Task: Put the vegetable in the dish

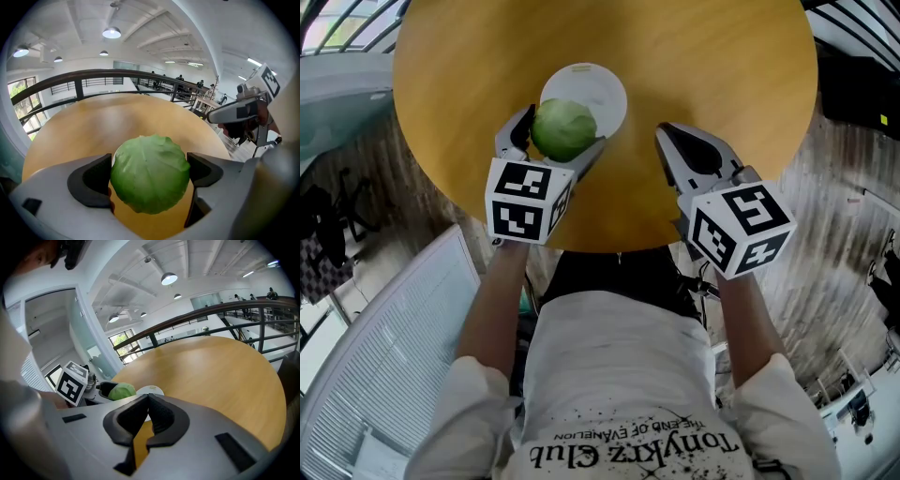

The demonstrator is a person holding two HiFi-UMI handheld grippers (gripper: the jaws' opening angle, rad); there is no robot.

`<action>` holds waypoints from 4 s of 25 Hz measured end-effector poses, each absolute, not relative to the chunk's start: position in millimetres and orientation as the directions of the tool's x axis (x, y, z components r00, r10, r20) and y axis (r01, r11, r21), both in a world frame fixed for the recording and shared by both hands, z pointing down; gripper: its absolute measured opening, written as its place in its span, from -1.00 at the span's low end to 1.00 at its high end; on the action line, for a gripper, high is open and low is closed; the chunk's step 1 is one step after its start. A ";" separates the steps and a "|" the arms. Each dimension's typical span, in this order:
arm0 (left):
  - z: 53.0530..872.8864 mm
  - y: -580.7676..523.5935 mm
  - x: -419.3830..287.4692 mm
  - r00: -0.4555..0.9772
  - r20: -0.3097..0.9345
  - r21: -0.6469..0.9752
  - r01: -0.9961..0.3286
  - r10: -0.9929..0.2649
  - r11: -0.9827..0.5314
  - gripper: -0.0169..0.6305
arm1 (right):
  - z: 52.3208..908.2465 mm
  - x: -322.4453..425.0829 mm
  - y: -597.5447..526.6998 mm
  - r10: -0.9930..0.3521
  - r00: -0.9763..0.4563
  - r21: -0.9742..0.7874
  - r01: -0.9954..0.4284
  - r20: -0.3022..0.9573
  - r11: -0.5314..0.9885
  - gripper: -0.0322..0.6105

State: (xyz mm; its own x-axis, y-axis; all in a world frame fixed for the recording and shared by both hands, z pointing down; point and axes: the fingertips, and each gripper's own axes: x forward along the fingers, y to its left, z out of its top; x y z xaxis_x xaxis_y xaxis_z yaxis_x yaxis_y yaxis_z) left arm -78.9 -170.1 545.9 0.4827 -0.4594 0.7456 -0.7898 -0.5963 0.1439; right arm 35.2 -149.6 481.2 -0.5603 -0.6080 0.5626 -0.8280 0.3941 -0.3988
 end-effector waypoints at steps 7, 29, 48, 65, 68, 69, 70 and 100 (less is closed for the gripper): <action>560.9 -183.8 -73.8 0.472 0.768 0.130 -0.776 -0.433 -0.617 0.57 | 488.4 33.9 -153.7 -0.596 -0.567 -0.420 -0.823 0.569 0.383 -0.83; 595.4 -197.0 -58.2 0.406 0.844 0.060 -0.721 -0.350 -0.690 0.57 | 503.7 37.7 -146.3 -0.579 -0.568 -0.451 -0.821 0.585 0.349 -0.83; 607.3 -200.2 -51.0 0.385 0.871 0.050 -0.686 -0.304 -0.725 0.57 | 505.7 39.1 -148.4 -0.586 -0.560 -0.462 -0.824 0.585 0.327 -0.83; 606.6 -198.5 -51.4 0.419 0.855 0.069 -0.676 -0.306 -0.733 0.57 | 506.5 38.2 -145.6 -0.578 -0.572 -0.480 -0.816 0.583 0.324 -0.83; 606.5 -201.2 -52.1 0.419 0.854 0.067 -0.675 -0.307 -0.735 0.57 | 507.9 40.2 -147.3 -0.579 -0.570 -0.480 -0.817 0.583 0.321 -0.83; 605.3 -201.8 -53.1 0.419 0.853 0.064 -0.674 -0.310 -0.736 0.57 | 507.9 40.2 -148.0 -0.579 -0.570 -0.480 -0.817 0.583 0.320 -0.83; 603.3 -201.7 -54.5 0.420 0.852 0.064 -0.674 -0.311 -0.736 0.57 | 507.5 39.7 -148.2 -0.580 -0.570 -0.480 -0.817 0.583 0.320 -0.83; 434.9 -145.2 -101.8 0.446 0.616 0.072 -0.853 -0.650 -0.517 -0.83 | 415.7 49.2 -91.9 -0.628 -0.572 -0.385 -0.820 0.527 0.424 -0.83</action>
State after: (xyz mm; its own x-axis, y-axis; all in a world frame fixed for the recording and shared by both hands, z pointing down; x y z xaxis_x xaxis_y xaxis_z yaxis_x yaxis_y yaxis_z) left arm -101.8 -145.2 434.9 0.4459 -0.6497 0.6156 -0.8528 -0.5174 0.0716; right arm 49.2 -91.9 415.7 -0.5724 -0.6279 0.5273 -0.8198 0.4244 -0.3846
